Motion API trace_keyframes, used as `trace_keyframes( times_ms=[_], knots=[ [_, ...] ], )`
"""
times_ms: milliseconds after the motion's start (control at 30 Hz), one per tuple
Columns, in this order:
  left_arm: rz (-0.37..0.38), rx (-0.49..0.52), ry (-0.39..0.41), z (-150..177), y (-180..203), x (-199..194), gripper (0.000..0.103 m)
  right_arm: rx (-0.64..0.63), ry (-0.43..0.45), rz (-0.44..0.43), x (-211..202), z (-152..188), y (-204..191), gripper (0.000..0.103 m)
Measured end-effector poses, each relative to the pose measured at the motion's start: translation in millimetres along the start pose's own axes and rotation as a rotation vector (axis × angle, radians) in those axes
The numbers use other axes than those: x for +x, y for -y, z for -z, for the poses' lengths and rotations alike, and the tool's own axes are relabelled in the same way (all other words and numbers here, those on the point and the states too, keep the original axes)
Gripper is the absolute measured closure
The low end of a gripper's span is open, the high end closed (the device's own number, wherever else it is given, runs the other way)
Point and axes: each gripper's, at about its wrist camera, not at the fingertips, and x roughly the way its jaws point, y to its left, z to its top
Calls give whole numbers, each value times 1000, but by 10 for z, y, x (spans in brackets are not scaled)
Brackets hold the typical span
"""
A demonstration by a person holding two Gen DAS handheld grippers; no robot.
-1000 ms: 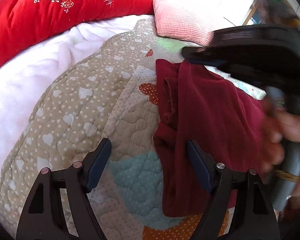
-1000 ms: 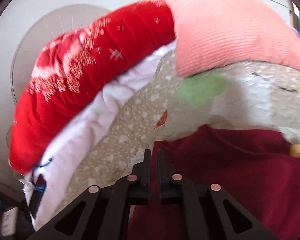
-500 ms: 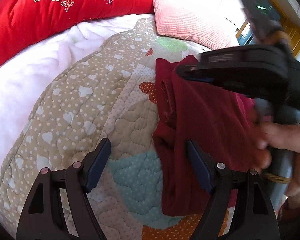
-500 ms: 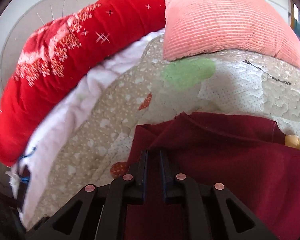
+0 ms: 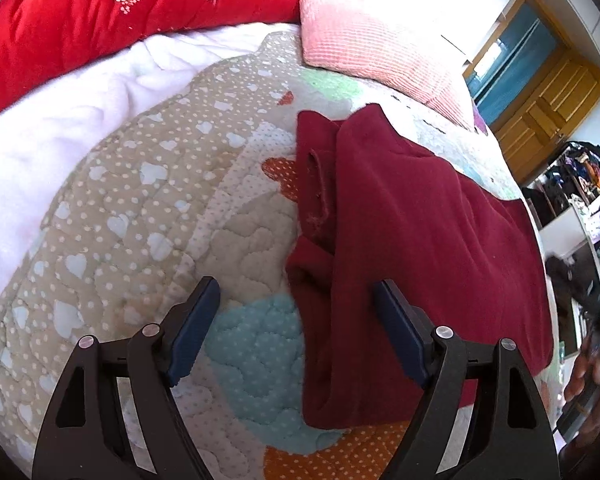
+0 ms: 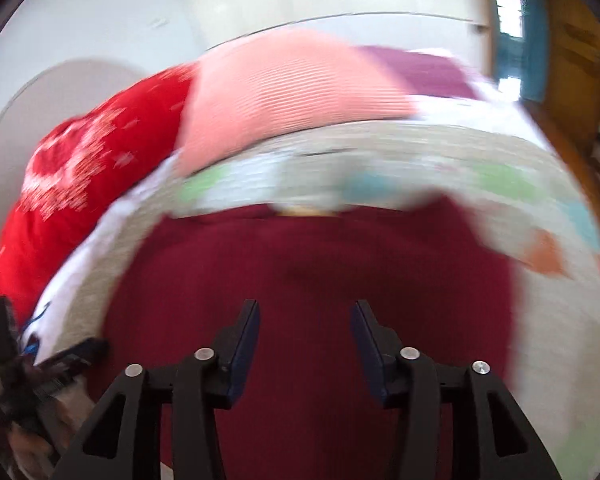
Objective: Fold small clothes
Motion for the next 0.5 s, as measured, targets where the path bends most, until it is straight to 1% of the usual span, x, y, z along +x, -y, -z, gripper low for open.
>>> trace_keyframes(
  times_ms=[33,67,100,133,200,233,267,300,333,367,400,433,467,500],
  knots=[
    [3,3,-2,4,11,5,20,40,5,20,-95,76,211,50],
    [5,4,-2,6,23,21,19,79,6,34,-160,152,399,42],
    [8,3,-3,8,30,38,15,122,5,42,-206,244,592,37],
    [17,-5,-5,3,40,65,10,151,0,39,-214,306,723,36],
    [32,-34,-5,-35,49,100,4,211,-26,25,-189,412,966,36],
    [46,-60,-3,-51,45,113,1,239,-29,6,-165,446,1063,36],
    [60,-93,2,-61,33,134,1,267,-20,-18,-143,473,1153,36],
    [59,-112,6,-68,36,154,1,293,-10,-49,-113,500,1210,36],
    [47,-113,9,-65,56,167,1,299,-7,-85,-69,512,1223,35],
    [31,-88,9,-69,114,188,1,290,-2,-117,-23,511,1193,33],
    [15,-47,-9,-84,192,228,1,261,10,-143,11,507,1154,33],
    [6,1,-24,-103,285,259,13,242,10,-158,39,491,1121,36],
    [4,27,-24,-115,344,262,27,234,4,-181,74,483,1098,55],
    [5,39,-28,-125,390,258,44,243,-7,-189,112,478,1081,63]
  ],
)
